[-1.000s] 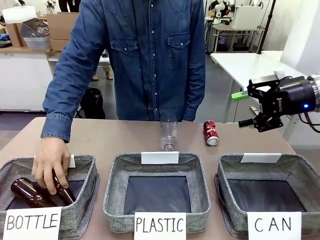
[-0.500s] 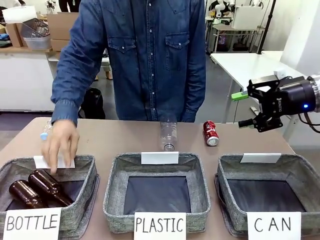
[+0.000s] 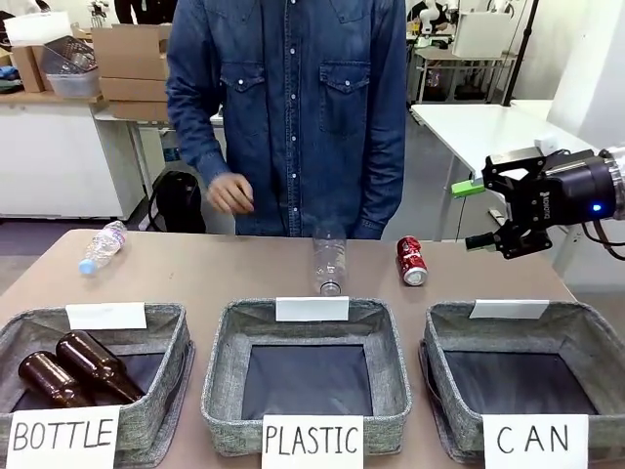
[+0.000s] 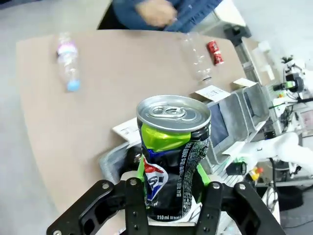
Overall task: Sort the can waste into the basket.
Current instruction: Pick up the can waste from the table and place it in the right Fabric basket.
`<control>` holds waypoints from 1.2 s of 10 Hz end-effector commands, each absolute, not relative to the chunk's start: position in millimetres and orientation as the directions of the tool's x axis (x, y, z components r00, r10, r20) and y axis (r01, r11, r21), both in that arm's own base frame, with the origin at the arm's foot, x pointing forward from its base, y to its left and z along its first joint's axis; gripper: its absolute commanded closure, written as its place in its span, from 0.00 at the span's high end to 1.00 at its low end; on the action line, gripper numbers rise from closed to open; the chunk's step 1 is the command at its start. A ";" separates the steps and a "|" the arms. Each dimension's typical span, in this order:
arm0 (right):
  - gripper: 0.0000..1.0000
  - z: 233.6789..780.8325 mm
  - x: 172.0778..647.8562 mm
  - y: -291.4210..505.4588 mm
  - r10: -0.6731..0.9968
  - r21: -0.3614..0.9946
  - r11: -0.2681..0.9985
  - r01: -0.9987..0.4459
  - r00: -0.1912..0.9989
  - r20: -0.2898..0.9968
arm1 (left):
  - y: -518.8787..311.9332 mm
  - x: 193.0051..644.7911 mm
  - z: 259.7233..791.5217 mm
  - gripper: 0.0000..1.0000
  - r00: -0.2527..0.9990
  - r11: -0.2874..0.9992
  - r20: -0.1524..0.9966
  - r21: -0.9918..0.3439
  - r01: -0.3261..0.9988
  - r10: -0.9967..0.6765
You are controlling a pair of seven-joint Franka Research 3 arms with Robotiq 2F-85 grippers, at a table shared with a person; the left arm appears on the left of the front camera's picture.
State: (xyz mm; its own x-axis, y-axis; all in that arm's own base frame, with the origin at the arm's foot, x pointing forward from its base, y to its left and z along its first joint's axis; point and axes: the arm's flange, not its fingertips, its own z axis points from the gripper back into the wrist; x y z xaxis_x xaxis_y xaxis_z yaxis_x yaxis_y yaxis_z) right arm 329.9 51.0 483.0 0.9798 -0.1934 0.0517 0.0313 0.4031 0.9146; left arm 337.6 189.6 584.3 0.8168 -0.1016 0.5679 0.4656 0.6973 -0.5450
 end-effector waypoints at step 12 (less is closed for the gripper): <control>1.00 589.2 200.1 -95.9 -0.368 0.890 0.456 -0.014 0.907 0.203 | -261.5 408.6 562.2 0.00 -0.090 -0.335 0.756 -0.177 0.925 -0.648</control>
State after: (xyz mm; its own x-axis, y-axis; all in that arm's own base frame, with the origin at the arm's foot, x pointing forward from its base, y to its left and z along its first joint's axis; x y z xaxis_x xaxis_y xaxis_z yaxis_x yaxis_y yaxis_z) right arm 187.1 -112.0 588.8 0.8824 -0.4208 0.2103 0.0120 0.4670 0.8842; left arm 392.6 -259.9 559.5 -0.1966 -0.6848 0.7017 0.9330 -0.3506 -0.0808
